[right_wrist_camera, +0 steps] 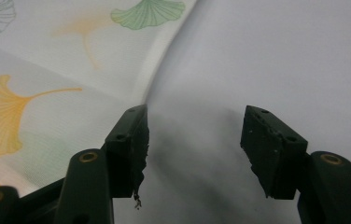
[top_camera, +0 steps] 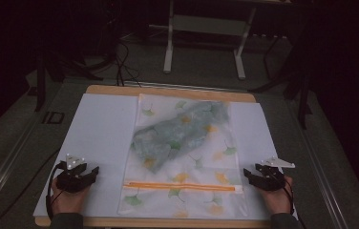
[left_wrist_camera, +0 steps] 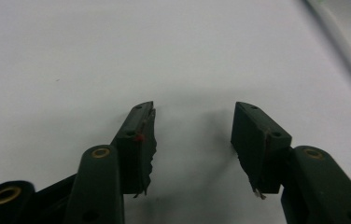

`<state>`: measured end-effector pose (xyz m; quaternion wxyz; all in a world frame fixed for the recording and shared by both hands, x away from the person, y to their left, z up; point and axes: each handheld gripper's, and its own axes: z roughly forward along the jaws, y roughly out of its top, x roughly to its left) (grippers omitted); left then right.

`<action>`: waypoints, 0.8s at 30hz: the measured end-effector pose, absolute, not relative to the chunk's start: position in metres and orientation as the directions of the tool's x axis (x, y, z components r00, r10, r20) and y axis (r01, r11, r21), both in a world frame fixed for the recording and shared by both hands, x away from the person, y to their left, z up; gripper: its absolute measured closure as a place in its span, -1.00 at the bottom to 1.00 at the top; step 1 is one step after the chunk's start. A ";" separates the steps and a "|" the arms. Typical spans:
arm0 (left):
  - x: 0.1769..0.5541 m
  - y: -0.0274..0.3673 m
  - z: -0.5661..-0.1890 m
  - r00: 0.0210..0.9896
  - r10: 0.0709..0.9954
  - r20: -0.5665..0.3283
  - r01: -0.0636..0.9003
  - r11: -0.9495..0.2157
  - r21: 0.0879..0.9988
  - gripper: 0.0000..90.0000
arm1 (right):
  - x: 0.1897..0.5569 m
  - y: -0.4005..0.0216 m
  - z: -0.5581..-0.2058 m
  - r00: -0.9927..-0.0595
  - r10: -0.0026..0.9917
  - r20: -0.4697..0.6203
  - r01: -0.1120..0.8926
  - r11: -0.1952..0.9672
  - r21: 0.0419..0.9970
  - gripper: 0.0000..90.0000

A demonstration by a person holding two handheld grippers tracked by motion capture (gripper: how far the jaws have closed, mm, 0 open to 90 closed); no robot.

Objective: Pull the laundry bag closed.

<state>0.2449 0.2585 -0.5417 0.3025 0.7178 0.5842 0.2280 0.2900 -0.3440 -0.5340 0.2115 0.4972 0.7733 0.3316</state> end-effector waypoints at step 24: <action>0.239 0.264 -0.534 0.249 0.962 -0.109 0.696 -0.099 0.712 0.28 | 0.283 -0.331 -0.522 -0.497 0.868 -0.022 0.573 0.347 0.743 -0.04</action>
